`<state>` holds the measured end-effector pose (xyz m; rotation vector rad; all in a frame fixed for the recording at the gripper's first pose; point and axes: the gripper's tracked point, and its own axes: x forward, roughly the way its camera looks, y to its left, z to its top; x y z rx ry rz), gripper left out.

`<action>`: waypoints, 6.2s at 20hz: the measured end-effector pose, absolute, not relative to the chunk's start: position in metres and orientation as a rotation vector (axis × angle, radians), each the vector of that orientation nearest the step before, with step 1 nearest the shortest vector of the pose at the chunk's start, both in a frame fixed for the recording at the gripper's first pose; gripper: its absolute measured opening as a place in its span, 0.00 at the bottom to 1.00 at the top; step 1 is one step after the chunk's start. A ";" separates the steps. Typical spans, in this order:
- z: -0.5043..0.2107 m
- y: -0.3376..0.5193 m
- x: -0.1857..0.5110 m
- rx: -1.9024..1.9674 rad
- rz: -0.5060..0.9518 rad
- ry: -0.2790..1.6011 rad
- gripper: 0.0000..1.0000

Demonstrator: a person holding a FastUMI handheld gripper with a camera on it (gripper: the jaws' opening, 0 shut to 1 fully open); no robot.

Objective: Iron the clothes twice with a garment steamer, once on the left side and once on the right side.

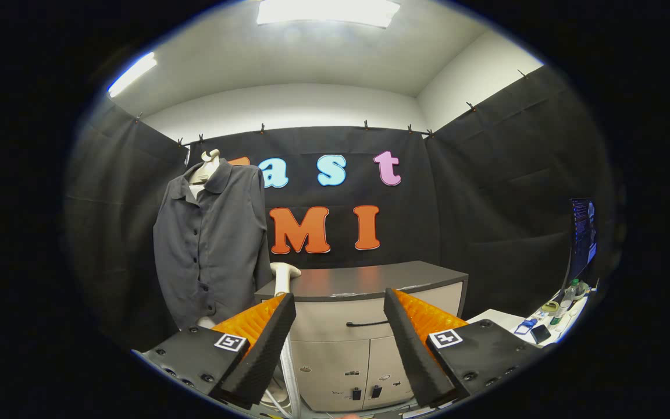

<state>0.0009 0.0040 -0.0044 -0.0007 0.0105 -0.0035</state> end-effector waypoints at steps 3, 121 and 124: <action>-0.005 0.004 0.001 0.000 -0.006 0.013 0.98; -0.098 0.329 0.272 -0.083 0.058 0.375 0.49; -0.120 0.326 0.262 -0.098 0.061 0.402 0.49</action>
